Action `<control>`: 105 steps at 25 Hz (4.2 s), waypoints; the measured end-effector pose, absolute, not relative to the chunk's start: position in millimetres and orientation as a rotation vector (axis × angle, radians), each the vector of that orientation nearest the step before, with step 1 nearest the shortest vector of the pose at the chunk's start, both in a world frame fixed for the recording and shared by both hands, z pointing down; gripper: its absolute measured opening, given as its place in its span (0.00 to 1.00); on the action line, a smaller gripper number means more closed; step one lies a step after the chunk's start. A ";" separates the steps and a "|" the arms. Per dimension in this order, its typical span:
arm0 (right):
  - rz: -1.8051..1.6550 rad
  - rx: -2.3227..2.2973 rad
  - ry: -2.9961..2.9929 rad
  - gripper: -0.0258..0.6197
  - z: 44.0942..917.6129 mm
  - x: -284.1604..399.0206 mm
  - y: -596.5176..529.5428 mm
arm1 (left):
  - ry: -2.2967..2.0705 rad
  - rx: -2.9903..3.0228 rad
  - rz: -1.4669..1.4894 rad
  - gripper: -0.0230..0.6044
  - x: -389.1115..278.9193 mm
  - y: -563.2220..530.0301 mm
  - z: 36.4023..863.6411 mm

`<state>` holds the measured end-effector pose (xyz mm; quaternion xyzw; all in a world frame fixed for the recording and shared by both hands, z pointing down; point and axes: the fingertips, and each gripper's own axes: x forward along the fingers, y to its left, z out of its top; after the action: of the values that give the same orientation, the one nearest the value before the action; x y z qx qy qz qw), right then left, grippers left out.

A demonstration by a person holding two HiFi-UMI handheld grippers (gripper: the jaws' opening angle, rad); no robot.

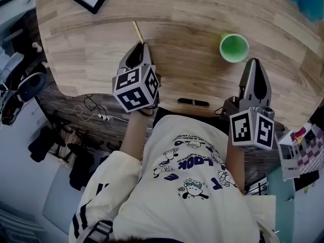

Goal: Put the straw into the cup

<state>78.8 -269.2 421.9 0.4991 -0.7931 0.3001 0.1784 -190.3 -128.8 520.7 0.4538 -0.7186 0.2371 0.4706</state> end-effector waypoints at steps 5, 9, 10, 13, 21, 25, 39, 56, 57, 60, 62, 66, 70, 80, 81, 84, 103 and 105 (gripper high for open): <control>0.852 1.422 -2.237 0.03 422.2 81.2 -268.8 | -1.759 1.124 0.586 0.12 -190.4 -129.1 520.9; 0.848 1.432 -2.239 0.03 421.2 82.9 -266.4 | -1.745 1.144 0.577 0.12 -190.9 -129.4 520.8; 0.849 1.435 -2.238 0.03 420.8 83.3 -265.7 | -1.744 1.146 0.573 0.12 -191.2 -129.6 520.6; 0.852 1.450 -2.234 0.03 418.7 85.0 -263.3 | -1.735 1.156 0.559 0.12 -191.2 -130.2 520.3; 0.821 1.496 -2.235 0.03 412.6 90.8 -254.3 | -1.710 1.229 0.467 0.12 -182.3 -138.5 508.3; 0.795 1.525 -2.250 0.03 402.7 91.6 -249.0 | -1.714 1.286 0.436 0.12 -180.3 -147.2 494.0; 0.771 1.572 -2.314 0.03 378.5 111.2 -238.1 | -1.767 1.509 0.287 0.12 -150.4 -199.0 422.4; 0.807 1.563 -2.400 0.03 371.3 140.0 -254.0 | -1.814 1.651 0.084 0.12 -89.5 -251.3 355.9; 0.811 1.565 -2.402 0.03 370.8 141.7 -255.0 | -1.814 1.661 0.077 0.12 -86.0 -254.1 352.9; 0.815 1.569 -2.401 0.03 369.8 145.9 -257.7 | -1.805 1.688 0.065 0.12 -77.1 -261.9 346.6; 0.816 1.570 -2.397 0.03 370.1 148.4 -259.4 | -1.797 1.701 0.065 0.12 -72.8 -266.1 344.3; 0.827 1.585 -2.387 0.03 373.6 155.7 -263.2 | -1.790 1.724 0.067 0.12 -64.1 -274.9 343.3; 0.834 1.599 -2.375 0.03 376.0 161.8 -263.0 | -1.783 1.747 0.060 0.12 -54.6 -283.1 342.6; 0.870 1.628 -2.352 0.03 382.4 169.9 -257.6 | -1.771 1.840 0.020 0.12 -38.4 -308.4 343.4; 0.875 1.630 -2.350 0.03 383.8 170.4 -257.1 | -1.770 1.851 0.017 0.12 -37.2 -310.6 344.8; 0.888 1.637 -2.342 0.03 386.9 171.9 -256.0 | -1.766 1.881 0.024 0.12 -33.6 -316.1 351.5; 0.951 1.654 -2.268 0.03 411.0 172.5 -247.9 | -1.720 2.044 0.002 0.12 -23.1 -318.3 376.5; 0.952 1.651 -2.263 0.03 413.3 172.0 -247.1 | -1.716 2.059 0.008 0.12 -21.7 -317.2 379.8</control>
<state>172.0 -247.1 413.3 0.5556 -0.7618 0.3204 0.0912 -21.7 -317.2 379.8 0.7478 -0.6232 0.0029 0.2288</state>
